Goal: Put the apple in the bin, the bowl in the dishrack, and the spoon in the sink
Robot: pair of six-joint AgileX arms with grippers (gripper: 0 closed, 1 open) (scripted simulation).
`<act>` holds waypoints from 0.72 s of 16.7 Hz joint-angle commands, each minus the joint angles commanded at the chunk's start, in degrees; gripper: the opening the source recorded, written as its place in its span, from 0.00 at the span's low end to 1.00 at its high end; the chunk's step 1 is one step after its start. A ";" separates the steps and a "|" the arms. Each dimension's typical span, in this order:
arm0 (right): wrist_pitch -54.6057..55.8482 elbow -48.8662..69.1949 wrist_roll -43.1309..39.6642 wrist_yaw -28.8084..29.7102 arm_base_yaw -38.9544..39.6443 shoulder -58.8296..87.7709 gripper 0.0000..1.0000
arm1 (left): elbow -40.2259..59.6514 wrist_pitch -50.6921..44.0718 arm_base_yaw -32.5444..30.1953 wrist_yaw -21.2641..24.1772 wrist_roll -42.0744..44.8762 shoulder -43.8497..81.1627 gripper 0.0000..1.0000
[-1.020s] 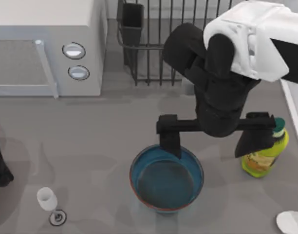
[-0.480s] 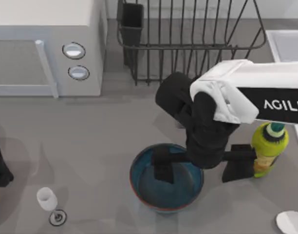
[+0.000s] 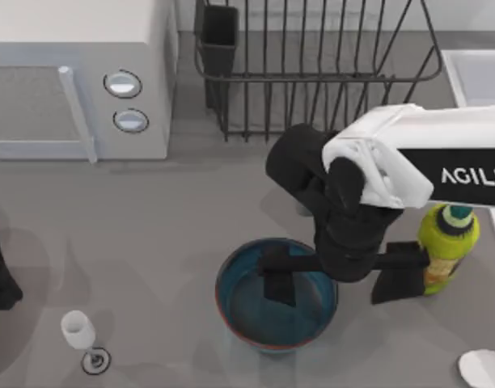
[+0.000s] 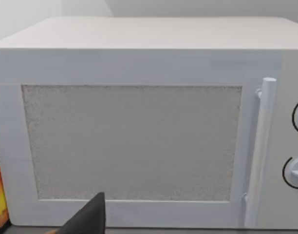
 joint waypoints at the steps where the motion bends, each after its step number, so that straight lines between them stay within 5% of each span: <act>1: 0.00 0.00 0.00 0.00 0.00 0.00 0.77 | 0.00 0.00 0.00 0.00 0.00 0.00 1.00; 11: 0.00 0.00 0.00 0.00 0.00 0.00 0.02 | 0.00 0.00 0.00 0.00 0.00 0.00 1.00; 12: 0.00 0.00 0.00 0.00 0.00 0.00 0.00 | 0.00 0.00 0.00 0.00 0.00 0.00 1.00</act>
